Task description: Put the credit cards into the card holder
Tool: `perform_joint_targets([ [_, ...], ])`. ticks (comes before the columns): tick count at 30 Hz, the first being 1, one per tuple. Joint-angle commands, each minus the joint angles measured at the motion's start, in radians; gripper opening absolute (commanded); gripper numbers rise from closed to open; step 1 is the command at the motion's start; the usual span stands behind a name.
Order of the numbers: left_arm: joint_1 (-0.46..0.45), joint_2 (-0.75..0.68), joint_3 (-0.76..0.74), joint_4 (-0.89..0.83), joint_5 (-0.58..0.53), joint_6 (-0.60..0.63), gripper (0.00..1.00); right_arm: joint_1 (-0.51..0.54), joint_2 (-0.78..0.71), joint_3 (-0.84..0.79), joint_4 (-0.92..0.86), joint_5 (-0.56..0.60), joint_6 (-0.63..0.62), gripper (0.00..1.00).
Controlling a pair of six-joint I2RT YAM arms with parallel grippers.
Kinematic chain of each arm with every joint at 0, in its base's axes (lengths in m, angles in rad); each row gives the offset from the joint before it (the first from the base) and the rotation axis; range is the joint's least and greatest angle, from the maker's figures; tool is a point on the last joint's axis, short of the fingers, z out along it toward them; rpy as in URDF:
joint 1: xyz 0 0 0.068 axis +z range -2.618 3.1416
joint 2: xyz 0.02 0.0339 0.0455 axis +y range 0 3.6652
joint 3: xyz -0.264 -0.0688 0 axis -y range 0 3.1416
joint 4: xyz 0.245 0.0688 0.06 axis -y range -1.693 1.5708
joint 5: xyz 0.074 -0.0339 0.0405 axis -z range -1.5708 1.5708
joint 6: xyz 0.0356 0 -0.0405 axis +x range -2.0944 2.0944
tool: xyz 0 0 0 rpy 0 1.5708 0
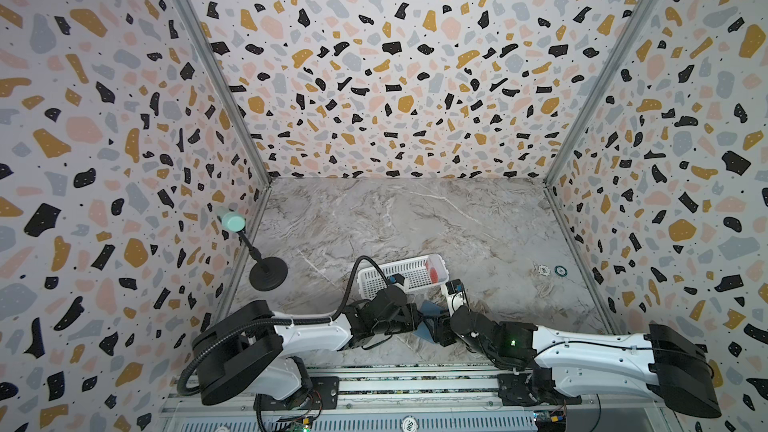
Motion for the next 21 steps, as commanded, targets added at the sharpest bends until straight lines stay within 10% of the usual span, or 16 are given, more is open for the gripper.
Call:
perform_joint_targets([
  [1,0.001,-0.033,0.048,-0.041,-0.044,0.048,0.14,-0.022,-0.057,0.034,-0.105,0.032,-0.063,0.71],
  [14,0.108,-0.198,0.053,-0.182,-0.145,0.14,0.99,-0.107,-0.233,0.04,-0.183,0.09,-0.165,0.99],
  [21,0.254,-0.329,0.011,-0.258,-0.192,0.231,1.0,-0.201,-0.249,0.111,-0.267,0.234,-0.202,0.99],
])
